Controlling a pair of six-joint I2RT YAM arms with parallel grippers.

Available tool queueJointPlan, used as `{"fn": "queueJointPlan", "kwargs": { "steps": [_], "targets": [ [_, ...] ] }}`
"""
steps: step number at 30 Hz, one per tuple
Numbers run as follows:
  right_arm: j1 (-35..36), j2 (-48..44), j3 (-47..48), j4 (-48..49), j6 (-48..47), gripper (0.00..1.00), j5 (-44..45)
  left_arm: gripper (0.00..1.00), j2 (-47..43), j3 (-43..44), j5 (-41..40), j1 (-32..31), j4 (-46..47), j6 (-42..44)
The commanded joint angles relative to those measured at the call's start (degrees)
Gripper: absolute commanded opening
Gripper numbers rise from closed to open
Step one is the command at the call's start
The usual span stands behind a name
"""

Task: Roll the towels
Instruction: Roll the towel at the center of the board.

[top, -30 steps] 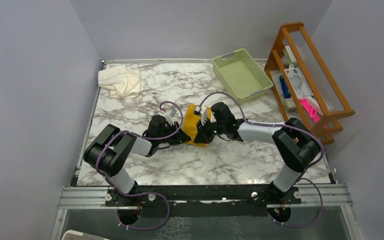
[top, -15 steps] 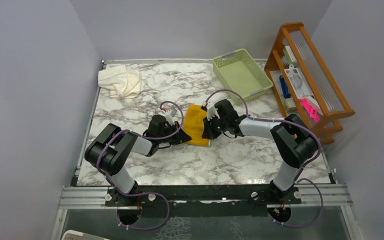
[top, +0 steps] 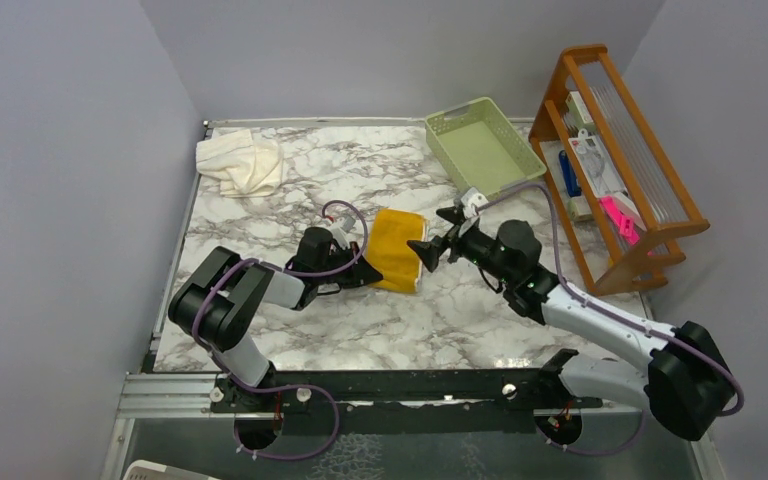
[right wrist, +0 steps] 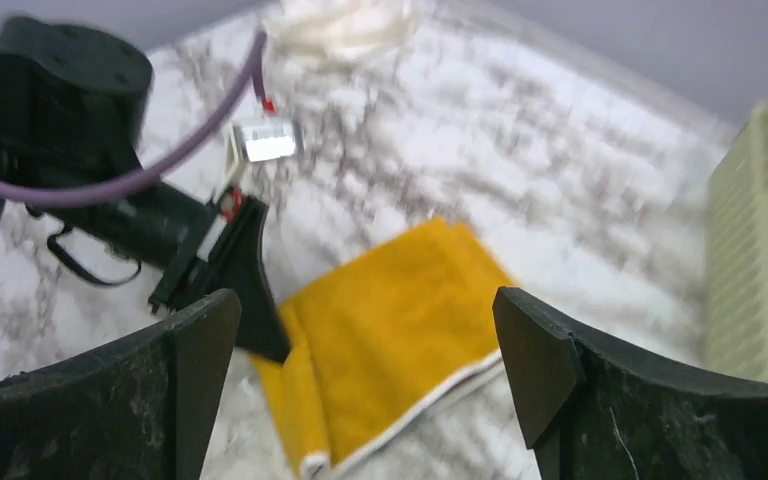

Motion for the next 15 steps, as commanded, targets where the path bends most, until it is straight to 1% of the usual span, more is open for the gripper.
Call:
{"fn": "queueJointPlan", "kwargs": {
  "steps": [1,2,3,5,7,9,11,13,15],
  "targets": [
    [0.9,-1.3,-9.1,22.0,-11.8,1.00,-5.5,0.00,0.5,0.0,-2.0,0.1,-7.2,3.6],
    [3.2,-1.9,-10.5,23.6,-15.6,1.00,-5.1,0.00,0.6,0.2,-2.1,0.1,-7.5,3.8],
    [7.9,-2.6,-11.9,23.9,-23.6,1.00,-3.8,0.00,0.7,0.4,-2.1,0.1,-7.6,3.8],
    [16.6,-2.2,-12.9,20.7,-38.1,1.00,0.9,0.00,0.6,0.5,-2.1,0.1,-7.7,3.7],
    [21.9,1.1,-12.4,16.6,-46.2,1.00,7.1,0.00,0.5,0.6,-2.4,0.1,-7.7,3.8],
    [24.1,5.3,-10.6,10.8,-49.6,0.99,9.3,0.00,0.5,0.8,-2.5,0.1,-7.8,4.0],
    [25.2,9.3,-8.6,5.7,-51.7,0.90,10.0,0.00,0.5,1.0,-2.2,0.1,-7.9,4.0],
    [25.6,13.1,-7.0,3.5,-53.0,0.83,12.1,0.00,0.5,1.0,-2.0,0.2,-7.9,3.9],
    [25.7,16.4,-5.4,2.1,-53.9,0.79,14.2,0.00,0.7,0.9,-1.8,0.2,-7.9,4.0]
  ]
}}
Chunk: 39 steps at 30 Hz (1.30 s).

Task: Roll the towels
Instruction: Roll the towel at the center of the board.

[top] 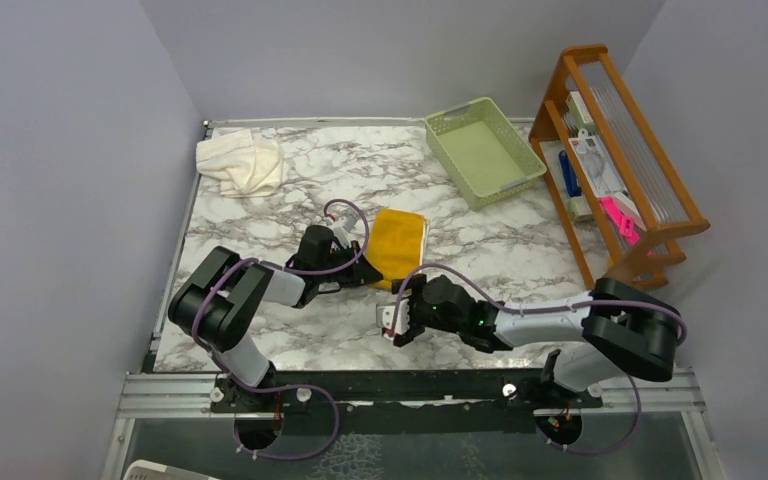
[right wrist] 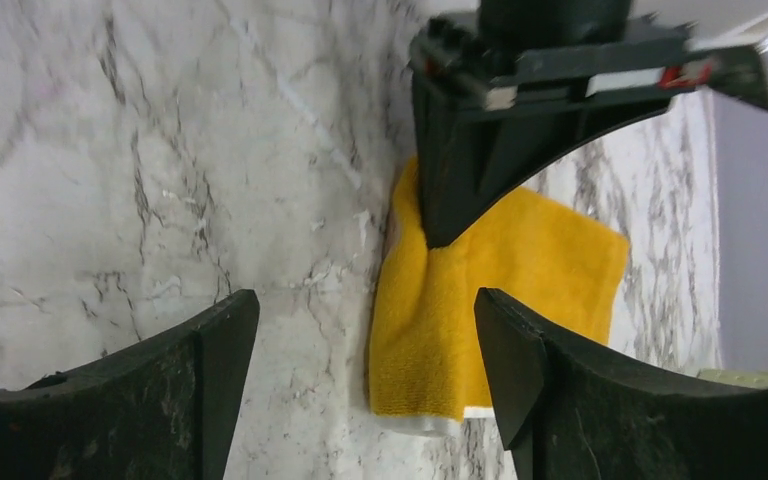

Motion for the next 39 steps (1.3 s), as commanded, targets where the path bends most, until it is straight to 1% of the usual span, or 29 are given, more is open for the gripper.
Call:
{"fn": "queueJointPlan", "kwargs": {
  "steps": [1,5,9,13,15,22,25,26,28,30,34,35,37,39],
  "targets": [
    [0.6,6.4,4.3,-6.6,-8.4,0.76,8.0,0.00,1.0,-0.3,-2.1,0.1,-5.2,2.6],
    [0.6,11.7,7.6,-9.5,-9.2,0.60,9.6,0.00,1.4,-0.6,-2.0,0.1,-5.2,2.8],
    [0.4,15.8,9.6,-9.7,-9.5,0.53,10.0,0.00,1.8,-0.6,-1.7,0.2,-5.2,3.0],
    [-0.7,19.7,12.8,-15.0,-8.2,0.44,10.6,0.00,2.0,-0.6,-1.0,0.2,-5.2,3.7],
    [-1.5,20.6,13.3,-16.7,-7.1,0.44,10.6,0.00,1.8,-0.6,-0.6,0.1,-5.2,4.0],
    [-4.1,23.9,16.1,-20.8,-4.8,0.48,10.9,0.00,1.5,-0.2,1.2,0.5,-5.2,5.0],
    [-4.6,26.5,17.5,-23.4,-4.7,0.48,12.1,0.00,1.8,0.1,2.5,1.2,-5.2,5.2],
    [-4.8,27.1,18.0,-24.3,-4.3,0.46,11.7,0.00,1.9,0.1,2.9,1.6,-5.2,5.2],
    [-5.3,27.8,19.7,-27.0,-2.9,0.40,9.8,0.00,2.0,0.2,3.6,2.3,-5.3,5.3],
    [-5.8,27.9,20.9,-29.1,-1.7,0.31,7.9,0.00,1.8,0.2,4.4,3.0,-5.3,5.4],
    [-7.0,26.6,23.0,-33.2,2.1,0.04,3.2,0.00,0.0,1.1,8.2,6.3,-5.4,3.3],
    [-7.4,25.9,23.4,-33.9,3.2,0.01,1.5,0.00,-1.1,1.3,8.6,7.0,-5.4,2.4],
    [-8.0,24.0,24.2,-34.8,6.3,0.01,-2.3,0.00,-4.6,1.3,7.0,8.0,-5.5,-0.5],
    [-8.6,22.1,25.5,-35.2,11.2,0.01,-5.5,0.00,-9.0,1.0,4.8,9.2,-5.9,-4.8]
  ]
}}
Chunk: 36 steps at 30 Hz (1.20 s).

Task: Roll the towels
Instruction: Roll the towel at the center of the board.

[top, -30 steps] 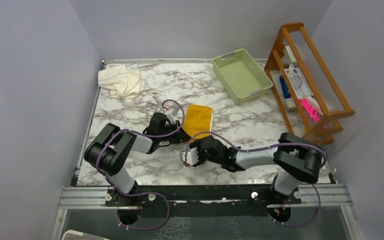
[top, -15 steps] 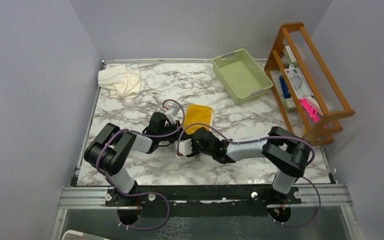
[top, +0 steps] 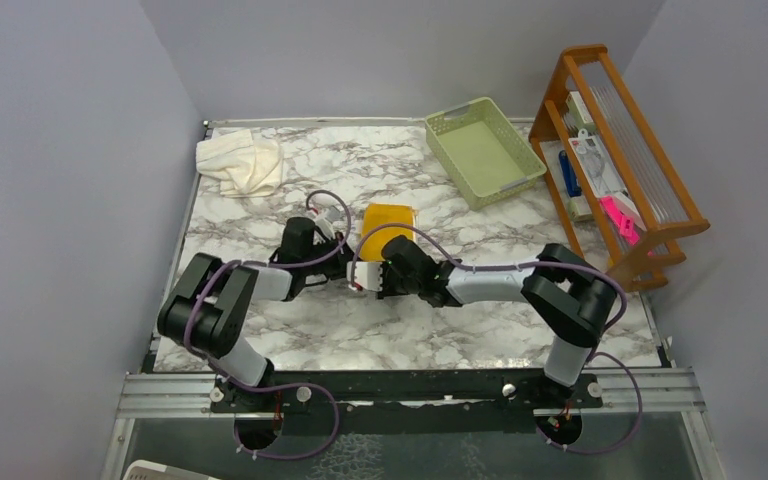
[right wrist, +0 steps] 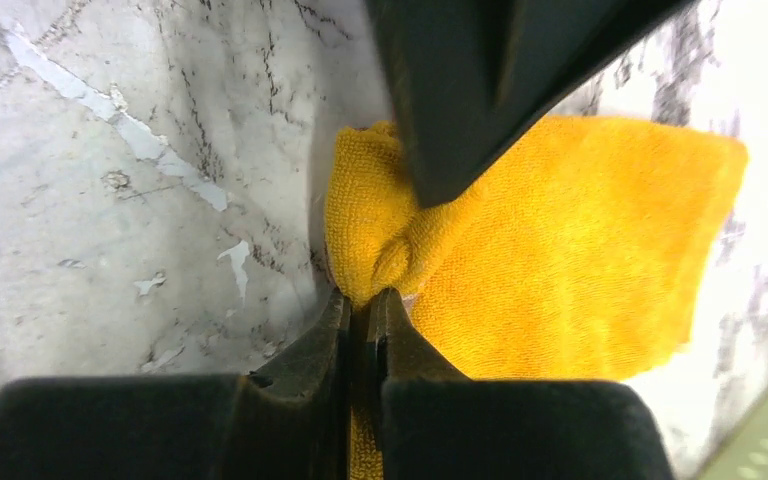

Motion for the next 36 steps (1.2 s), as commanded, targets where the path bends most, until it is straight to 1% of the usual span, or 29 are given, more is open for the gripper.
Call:
{"fn": "queueJointPlan", "kwargs": {
  "steps": [1,3,6,8,12,15,18,21,24,26,28,30,33,36],
  "targets": [
    [-1.9,-1.3,0.7,-13.5,13.3,0.01,-10.2,0.00,-9.8,-0.4,-2.5,3.1,-2.5,-7.9],
    [-2.0,-1.9,2.3,-14.5,18.7,0.01,-11.6,0.00,-14.9,-1.0,-3.6,4.5,-3.1,-10.5],
    [-2.0,-2.4,4.6,-16.5,25.3,0.01,-16.7,0.01,-20.9,-0.3,-3.6,5.5,-6.1,-10.8],
    [-2.6,-3.6,5.4,-16.0,30.4,0.01,-20.1,0.01,-21.7,0.5,-2.4,5.6,-7.9,-10.1],
    [-5.3,-7.7,4.0,-10.6,39.7,0.01,-26.5,0.01,-22.9,-0.6,-1.1,5.7,-8.4,-9.5],
    [-8.5,-7.6,5.5,-10.9,44.6,0.01,-30.8,0.01,-25.1,-1.8,-0.4,5.7,-8.4,-9.1],
    [-11.5,-4.7,9.2,-13.4,47.6,0.01,-36.5,0.02,-27.5,-2.9,0.4,5.7,-8.4,-8.7],
    [-14.4,0.2,12.6,-14.8,48.2,0.01,-47.0,0.01,-29.1,-3.6,1.3,5.7,-8.4,-8.2],
    [-16.5,7.5,16.5,-16.5,48.3,0.01,-58.8,0.01,-29.8,-3.8,2.6,5.7,-8.4,-7.8],
    [-17.0,11.2,18.1,-16.3,49.9,0.01,-63.3,0.01,-30.2,-3.9,3.2,5.7,-8.4,-7.8],
    [-17.3,12.6,17.4,-13.2,52.5,0.01,-65.8,0.01,-30.8,-4.4,3.4,5.7,-8.5,-7.9],
    [-17.9,12.7,15.2,-7.2,57.0,0.01,-68.6,0.01,-31.0,-4.8,3.4,5.7,-8.5,-8.0],
    [-19.3,13.0,11.3,3.8,65.0,0.01,-72.1,0.01,-30.9,-5.7,3.4,5.7,-8.4,-8.0],
    [-21.0,14.5,6.6,18.9,76.6,0.01,-74.5,0.01,-30.7,-6.5,3.3,5.6,-8.4,-7.9]
  ]
}}
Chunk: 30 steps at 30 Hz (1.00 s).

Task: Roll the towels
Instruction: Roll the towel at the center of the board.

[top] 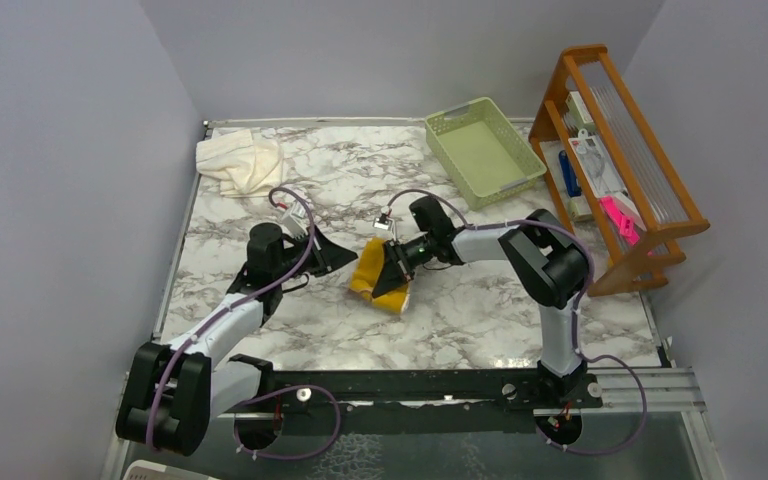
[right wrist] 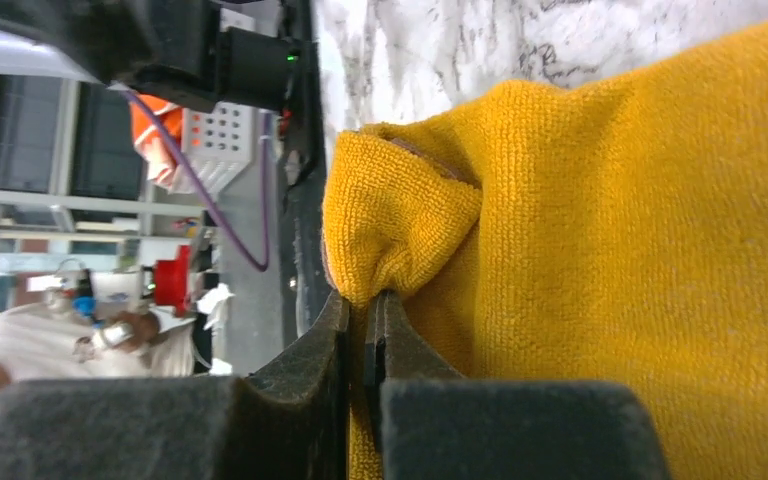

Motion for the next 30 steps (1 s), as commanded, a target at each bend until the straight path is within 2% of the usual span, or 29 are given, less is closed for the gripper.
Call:
{"fn": "queueJointPlan", "kwargs": {
  "steps": [1,3,5,15,19,27,28,30],
  "targets": [
    [-2.8,2.6,-5.4,28.0,21.8,0.01,-8.8,0.01,-0.7,-1.6,1.7,0.2,0.1,0.9],
    [-3.6,5.0,-7.3,35.8,28.7,0.01,-9.1,0.01,-0.6,-2.1,1.5,0.1,0.2,1.0],
    [-3.8,7.0,-7.5,36.2,30.2,0.01,-8.4,0.01,-0.5,-2.6,1.4,-0.1,0.3,1.1],
    [-3.8,9.6,-0.8,4.9,13.4,0.01,6.7,0.00,2.5,-5.2,-0.9,-4.4,3.9,-0.2],
    [-3.9,9.6,0.2,0.5,10.7,0.01,11.6,0.00,6.5,-5.9,-2.7,-7.7,8.0,-1.3],
    [-3.9,9.4,0.5,-1.3,8.6,0.01,12.3,0.00,17.8,-6.4,-9.1,-9.2,13.0,0.9],
    [-3.9,9.1,0.6,-1.8,7.8,0.02,12.4,0.00,19.3,-6.4,-10.3,-9.2,13.2,1.4],
    [-3.8,7.4,-0.1,-1.8,6.2,0.23,12.9,0.00,21.4,-6.5,-12.6,-9.2,13.4,1.8]
  ]
}}
